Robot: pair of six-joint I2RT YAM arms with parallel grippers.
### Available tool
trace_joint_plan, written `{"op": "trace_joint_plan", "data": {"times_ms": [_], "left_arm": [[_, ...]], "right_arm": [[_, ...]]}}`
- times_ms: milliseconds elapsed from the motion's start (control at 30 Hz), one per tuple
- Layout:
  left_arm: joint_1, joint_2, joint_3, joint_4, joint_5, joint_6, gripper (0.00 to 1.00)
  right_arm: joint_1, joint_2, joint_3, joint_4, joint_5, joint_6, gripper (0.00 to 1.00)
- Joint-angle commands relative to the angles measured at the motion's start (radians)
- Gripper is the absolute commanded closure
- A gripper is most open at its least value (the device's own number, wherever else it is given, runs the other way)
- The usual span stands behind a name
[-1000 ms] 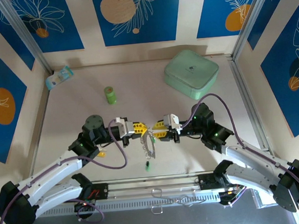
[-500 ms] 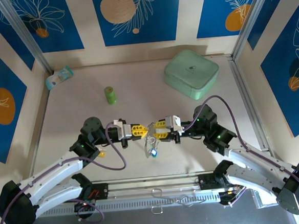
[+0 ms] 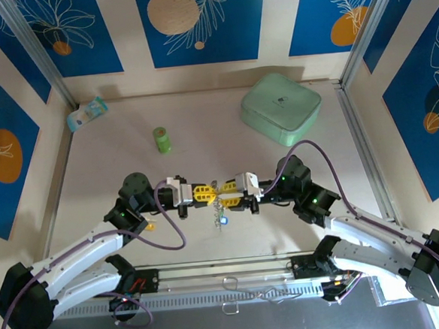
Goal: Put the keys on the keyring
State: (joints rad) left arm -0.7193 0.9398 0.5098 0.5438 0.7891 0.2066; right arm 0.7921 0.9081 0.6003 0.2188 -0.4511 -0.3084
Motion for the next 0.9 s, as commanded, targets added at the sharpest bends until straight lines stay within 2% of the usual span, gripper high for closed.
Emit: {"op": "trace_joint_plan", "data": {"times_ms": [0,233,400,467,500,600,700,867], "left_arm": [[0.008,-0.003,-0.010,0.077,0.034,-0.021,1.00],[0.007,-0.004,-0.014,0.084,0.035,-0.026,1.00],[0.008,-0.009,-0.013,0.062,0.018,-0.015,1.00],[0.008,-0.019,-0.010,0.034,-0.020,-0.005,0.98],[0.006,-0.024,-0.009,0.014,-0.046,0.002,0.91],[0.006,-0.038,0.012,-0.100,-0.064,0.015,0.83],[0.001,-0.046,0.047,-0.256,-0.091,0.066,0.82],[-0.012,-0.032,0.109,-0.417,-0.149,0.150,0.83]], "right_arm": [[0.011,0.007,0.029,0.042,0.002,0.015,0.76],[0.012,0.020,0.033,0.059,-0.001,0.029,0.85],[0.013,0.023,0.047,0.037,0.003,0.014,1.00],[0.013,0.022,0.062,-0.010,0.012,-0.008,1.00],[0.015,0.020,0.072,-0.039,0.027,-0.022,1.00],[0.015,0.018,0.111,-0.155,0.053,-0.075,1.00],[0.016,0.027,0.157,-0.270,0.062,-0.121,1.00],[0.030,0.052,0.227,-0.418,0.089,-0.201,1.00]]}}
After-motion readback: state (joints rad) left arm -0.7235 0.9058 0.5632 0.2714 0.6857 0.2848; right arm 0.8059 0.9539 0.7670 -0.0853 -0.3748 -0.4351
